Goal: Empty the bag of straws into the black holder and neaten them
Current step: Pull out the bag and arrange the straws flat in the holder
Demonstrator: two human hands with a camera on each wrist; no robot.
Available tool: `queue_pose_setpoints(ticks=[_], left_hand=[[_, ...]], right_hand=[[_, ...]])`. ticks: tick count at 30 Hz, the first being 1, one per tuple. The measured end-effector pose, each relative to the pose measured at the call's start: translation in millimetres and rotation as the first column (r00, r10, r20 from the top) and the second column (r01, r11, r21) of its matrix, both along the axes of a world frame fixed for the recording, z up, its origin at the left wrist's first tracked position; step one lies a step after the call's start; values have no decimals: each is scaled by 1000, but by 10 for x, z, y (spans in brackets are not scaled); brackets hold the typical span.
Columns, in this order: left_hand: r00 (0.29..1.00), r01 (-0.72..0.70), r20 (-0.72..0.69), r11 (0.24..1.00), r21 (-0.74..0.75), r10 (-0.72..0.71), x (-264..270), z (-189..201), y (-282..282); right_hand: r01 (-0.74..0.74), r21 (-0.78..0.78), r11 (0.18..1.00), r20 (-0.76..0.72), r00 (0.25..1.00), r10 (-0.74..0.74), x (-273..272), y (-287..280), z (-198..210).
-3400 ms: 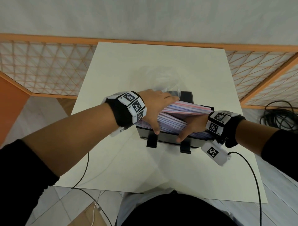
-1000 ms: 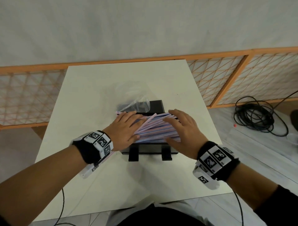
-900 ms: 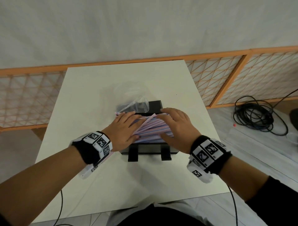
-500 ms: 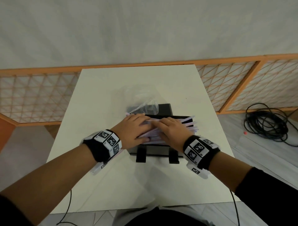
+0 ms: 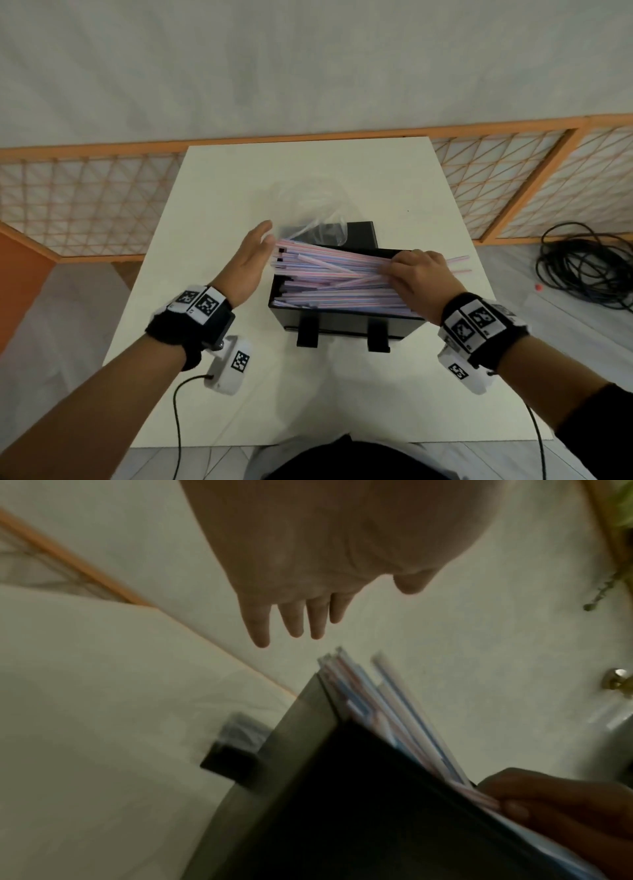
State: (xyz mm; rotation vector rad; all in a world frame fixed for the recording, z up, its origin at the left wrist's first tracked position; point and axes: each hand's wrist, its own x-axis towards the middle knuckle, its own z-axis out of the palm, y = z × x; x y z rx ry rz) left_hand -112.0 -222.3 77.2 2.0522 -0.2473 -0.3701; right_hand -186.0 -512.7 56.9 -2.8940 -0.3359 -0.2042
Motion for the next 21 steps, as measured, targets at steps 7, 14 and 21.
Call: queue_pose_setpoints(ticks=[7,14,21], left_hand=[[993,107,-59,994,33,-105,-160,-209,-383],[987,-5,158,999,42,-2,15,-107,-9],[926,158,248,891,427,-284,-103,-309,-360]], right_hand=[[13,155,988,-51,999,-5,52,333,-93],[72,249,966,105,989,-101,-23,243,110],[414,77,907,-322,871,-370,-201,381,20]])
